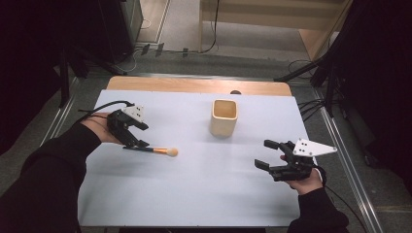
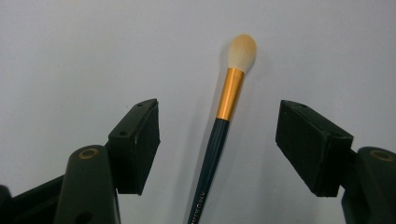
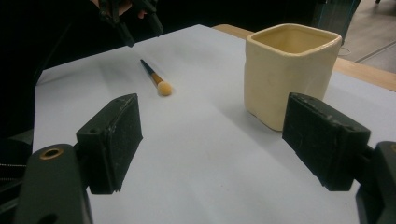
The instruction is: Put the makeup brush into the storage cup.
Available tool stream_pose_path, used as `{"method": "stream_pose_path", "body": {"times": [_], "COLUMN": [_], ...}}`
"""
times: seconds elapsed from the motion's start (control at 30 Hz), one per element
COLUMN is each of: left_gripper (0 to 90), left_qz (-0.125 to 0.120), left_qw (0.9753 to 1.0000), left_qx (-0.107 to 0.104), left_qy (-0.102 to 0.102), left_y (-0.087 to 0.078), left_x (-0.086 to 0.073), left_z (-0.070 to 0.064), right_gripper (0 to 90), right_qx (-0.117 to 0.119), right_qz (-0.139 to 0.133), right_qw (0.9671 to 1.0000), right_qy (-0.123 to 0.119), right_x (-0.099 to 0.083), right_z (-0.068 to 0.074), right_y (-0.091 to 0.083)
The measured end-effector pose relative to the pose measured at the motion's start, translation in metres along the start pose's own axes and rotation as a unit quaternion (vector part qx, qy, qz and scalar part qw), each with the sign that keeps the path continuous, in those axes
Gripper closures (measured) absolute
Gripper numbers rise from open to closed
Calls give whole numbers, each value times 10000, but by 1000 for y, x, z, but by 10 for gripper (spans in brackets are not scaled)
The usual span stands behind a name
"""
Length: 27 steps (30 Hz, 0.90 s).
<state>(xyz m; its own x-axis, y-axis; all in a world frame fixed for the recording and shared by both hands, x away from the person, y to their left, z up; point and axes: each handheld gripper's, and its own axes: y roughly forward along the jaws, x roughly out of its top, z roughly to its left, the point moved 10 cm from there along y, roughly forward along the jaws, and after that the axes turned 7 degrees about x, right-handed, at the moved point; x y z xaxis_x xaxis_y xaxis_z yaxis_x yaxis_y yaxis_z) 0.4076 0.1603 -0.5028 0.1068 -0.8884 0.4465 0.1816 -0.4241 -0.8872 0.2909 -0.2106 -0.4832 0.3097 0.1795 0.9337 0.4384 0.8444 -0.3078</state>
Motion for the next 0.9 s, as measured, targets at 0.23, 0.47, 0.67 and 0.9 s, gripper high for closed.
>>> {"method": "stream_pose_path", "body": {"times": [0.23,0.47,0.67,0.9], "left_gripper": [314,314,314,322], "left_qz": [349,609,792,846], "left_qw": [9991,9975,9957,9946], "left_qx": [46,40,33,-96], "left_qy": [230,347,470,599], "left_y": [5,13,17,20], "left_x": [-1,-4,-7,-3], "left_z": [-1,-5,-6,-10], "right_gripper": [210,211,211,210], "right_qx": [-7,-29,-42,-36], "right_qz": [34,80,96,99], "right_qw": [10000,10000,9999,9999], "right_qy": [14,40,50,55], "right_x": [-1,-2,-3,-3], "right_z": [-1,-1,-2,-2], "right_y": [1,1,1,1]}}
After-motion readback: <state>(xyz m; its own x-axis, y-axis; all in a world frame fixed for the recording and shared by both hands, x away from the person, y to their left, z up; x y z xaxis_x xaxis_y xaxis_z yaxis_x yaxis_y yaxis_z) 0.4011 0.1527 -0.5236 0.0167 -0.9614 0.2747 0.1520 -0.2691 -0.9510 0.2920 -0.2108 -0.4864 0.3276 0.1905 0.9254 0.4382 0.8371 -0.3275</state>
